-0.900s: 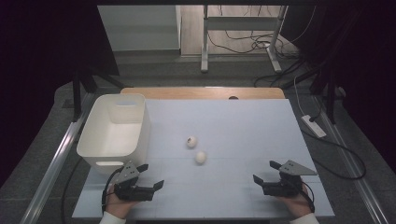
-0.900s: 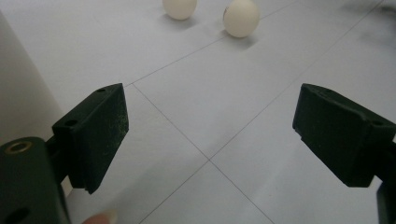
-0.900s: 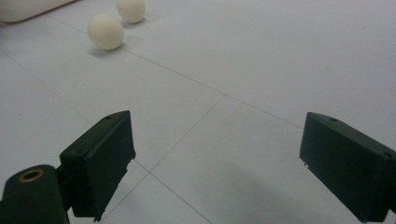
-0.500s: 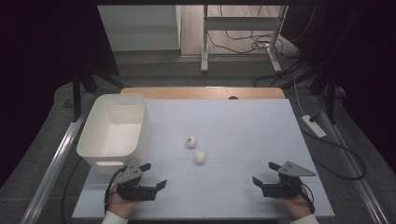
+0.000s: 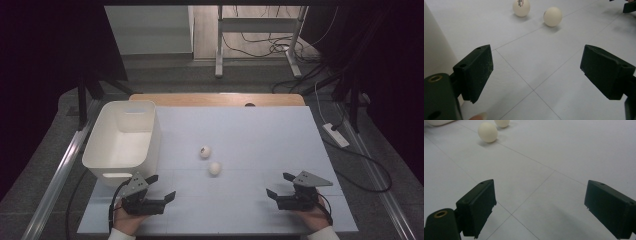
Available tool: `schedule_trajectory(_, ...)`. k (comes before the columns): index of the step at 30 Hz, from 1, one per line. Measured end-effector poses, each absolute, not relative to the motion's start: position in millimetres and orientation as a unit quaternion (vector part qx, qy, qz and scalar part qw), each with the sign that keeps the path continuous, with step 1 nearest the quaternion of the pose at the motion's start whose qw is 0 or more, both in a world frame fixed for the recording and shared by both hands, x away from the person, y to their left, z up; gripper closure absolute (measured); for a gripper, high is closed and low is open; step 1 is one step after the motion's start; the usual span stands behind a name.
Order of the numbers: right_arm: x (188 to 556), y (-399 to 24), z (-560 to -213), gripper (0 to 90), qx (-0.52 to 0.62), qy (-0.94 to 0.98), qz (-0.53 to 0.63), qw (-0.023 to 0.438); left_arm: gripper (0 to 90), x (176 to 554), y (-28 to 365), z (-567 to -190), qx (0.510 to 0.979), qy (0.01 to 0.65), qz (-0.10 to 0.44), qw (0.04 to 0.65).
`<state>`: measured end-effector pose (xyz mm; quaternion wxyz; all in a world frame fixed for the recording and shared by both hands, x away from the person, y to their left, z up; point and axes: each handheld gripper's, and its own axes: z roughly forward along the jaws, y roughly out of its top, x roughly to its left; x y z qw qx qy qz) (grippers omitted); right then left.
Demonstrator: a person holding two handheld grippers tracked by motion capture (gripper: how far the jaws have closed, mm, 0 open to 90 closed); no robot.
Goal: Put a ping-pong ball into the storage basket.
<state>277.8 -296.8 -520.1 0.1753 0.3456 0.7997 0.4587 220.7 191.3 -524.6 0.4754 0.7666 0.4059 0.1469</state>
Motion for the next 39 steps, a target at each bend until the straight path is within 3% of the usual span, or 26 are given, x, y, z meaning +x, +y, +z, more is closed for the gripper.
schedule_trajectory(39,268.4,-302.4,-517.7,10.5,0.353,0.795,0.457,0.185,12.5,241.1,156.3,-514.4,0.787,0.397,0.139,0.452)
